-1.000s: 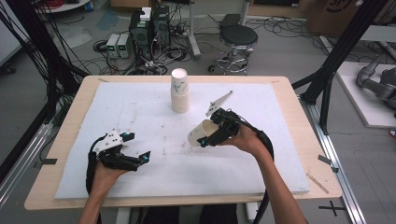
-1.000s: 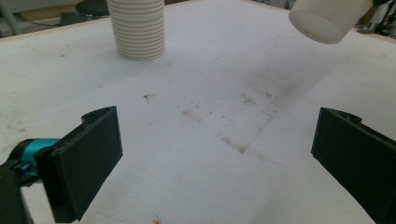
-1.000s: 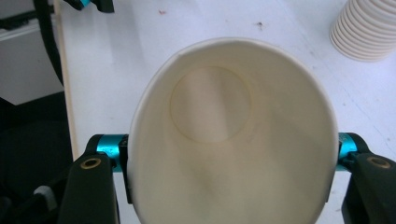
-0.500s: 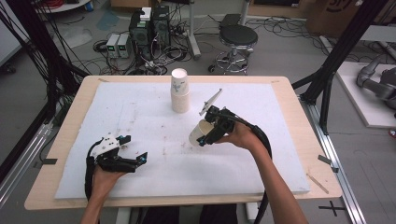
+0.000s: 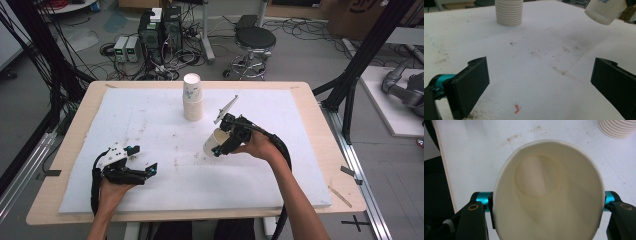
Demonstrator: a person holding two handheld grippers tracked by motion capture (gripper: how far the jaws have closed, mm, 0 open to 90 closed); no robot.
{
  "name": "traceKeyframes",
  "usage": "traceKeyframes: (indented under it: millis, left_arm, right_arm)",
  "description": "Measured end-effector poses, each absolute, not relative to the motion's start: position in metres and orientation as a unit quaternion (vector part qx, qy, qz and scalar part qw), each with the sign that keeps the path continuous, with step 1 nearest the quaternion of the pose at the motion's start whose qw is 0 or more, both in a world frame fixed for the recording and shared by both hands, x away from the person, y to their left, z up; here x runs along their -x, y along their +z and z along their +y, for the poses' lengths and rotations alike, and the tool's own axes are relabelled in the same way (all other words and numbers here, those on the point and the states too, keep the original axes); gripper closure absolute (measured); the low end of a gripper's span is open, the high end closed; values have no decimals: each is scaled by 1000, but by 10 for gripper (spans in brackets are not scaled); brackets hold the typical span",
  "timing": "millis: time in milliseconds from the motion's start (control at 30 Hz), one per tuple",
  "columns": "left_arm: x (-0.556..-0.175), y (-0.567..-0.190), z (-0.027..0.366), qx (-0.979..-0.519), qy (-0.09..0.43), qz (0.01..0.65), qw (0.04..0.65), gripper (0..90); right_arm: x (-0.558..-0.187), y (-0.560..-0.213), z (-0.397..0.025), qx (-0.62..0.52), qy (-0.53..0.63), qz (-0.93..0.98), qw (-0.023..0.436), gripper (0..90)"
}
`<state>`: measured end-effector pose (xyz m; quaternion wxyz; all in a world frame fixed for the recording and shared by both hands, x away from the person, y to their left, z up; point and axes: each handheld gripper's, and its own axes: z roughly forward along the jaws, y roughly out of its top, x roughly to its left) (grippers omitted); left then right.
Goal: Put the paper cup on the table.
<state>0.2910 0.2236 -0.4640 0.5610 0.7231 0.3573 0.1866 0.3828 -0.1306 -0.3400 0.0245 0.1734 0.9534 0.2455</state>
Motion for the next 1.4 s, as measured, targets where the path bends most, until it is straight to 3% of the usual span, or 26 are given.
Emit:
traceKeyframes:
  millis: [1400]
  left_arm:
    - [-291,-465,226,-718,183,358,569,18]
  right_arm:
    - [-401,-382,-96,-169,143,974,41,338]
